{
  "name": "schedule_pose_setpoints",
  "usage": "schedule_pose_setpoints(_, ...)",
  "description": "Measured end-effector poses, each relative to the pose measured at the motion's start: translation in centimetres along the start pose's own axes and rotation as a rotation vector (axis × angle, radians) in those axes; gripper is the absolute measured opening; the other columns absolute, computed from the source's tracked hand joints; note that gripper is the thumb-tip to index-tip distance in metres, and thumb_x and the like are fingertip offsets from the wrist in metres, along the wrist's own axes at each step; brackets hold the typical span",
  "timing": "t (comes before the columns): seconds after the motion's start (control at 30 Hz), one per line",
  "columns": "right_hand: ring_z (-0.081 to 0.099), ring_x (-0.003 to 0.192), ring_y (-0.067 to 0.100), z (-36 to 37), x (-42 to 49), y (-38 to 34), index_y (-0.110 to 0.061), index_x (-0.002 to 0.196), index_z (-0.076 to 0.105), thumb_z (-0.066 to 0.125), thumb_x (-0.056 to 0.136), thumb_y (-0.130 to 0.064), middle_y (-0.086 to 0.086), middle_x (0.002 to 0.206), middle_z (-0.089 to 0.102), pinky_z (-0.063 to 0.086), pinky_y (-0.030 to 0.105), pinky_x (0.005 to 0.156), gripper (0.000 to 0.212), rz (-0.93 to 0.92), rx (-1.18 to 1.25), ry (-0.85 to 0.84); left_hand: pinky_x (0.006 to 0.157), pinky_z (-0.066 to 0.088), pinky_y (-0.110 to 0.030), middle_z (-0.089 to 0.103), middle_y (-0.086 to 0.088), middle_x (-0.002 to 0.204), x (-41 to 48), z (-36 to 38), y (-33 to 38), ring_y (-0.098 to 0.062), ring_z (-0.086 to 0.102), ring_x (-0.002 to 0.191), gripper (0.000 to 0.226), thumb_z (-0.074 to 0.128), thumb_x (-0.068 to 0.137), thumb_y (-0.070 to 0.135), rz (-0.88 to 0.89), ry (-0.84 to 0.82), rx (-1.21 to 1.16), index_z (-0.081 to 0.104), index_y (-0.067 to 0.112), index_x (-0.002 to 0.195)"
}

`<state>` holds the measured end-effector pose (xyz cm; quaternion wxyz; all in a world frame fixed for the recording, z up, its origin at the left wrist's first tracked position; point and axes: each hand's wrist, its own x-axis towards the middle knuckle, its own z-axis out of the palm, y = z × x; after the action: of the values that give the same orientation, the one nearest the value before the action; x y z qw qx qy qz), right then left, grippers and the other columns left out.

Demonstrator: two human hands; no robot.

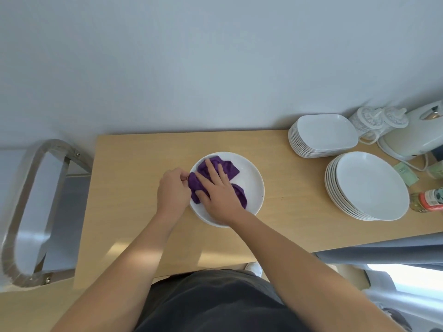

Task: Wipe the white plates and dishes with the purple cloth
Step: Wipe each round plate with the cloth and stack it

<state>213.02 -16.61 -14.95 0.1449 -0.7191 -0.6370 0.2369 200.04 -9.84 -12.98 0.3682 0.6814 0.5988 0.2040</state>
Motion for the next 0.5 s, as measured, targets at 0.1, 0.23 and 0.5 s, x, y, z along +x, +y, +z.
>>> schedule_pose_setpoints(0.1, 0.019, 0.152, 0.024, -0.2, -1.8, -0.7, -0.017, 0.136, 0.061, 0.044, 0.093, -0.031, 0.004, 0.159, 0.037, 0.013, 0.040, 0.126, 0.048, -0.053, 0.076, 0.060, 0.080, 0.051, -0.035, 0.068, -0.006, 0.102, 0.0, 0.1, -0.2, -0.025, 0.065, 0.092, 0.023, 0.053, 0.089, 0.002, -0.020, 0.012, -0.001, 0.070, 0.011, 0.100)
schedule_pose_setpoints(0.23, 0.031, 0.146, 0.015, -1.0, -5.5, -0.8, -0.017, 0.120, 0.069, 0.054, 0.086, -0.032, -0.008, 0.147, 0.051, 0.022, 0.030, 0.122, 0.040, -0.082, 0.197, 0.013, 0.078, 0.049, -0.033, 0.067, -0.007, 0.104, 0.2, 0.5, -0.2, -0.027, 0.063, 0.092, 0.022, 0.054, 0.090, 0.001, -0.039, 0.025, 0.011, 0.069, 0.008, 0.104)
schedule_pose_setpoints(0.5, 0.031, 0.145, 0.044, -1.1, -3.0, 1.6, -0.013, 0.125, 0.068, 0.064, 0.086, -0.012, 0.010, 0.154, 0.044, 0.027, 0.055, 0.118, 0.040, -0.058, -0.032, 0.054, 0.073, 0.047, -0.034, 0.063, -0.007, 0.106, -0.1, 0.6, 0.2, -0.027, 0.061, 0.089, 0.022, 0.051, 0.089, 0.002, -0.023, 0.018, 0.055, 0.066, 0.009, 0.104)
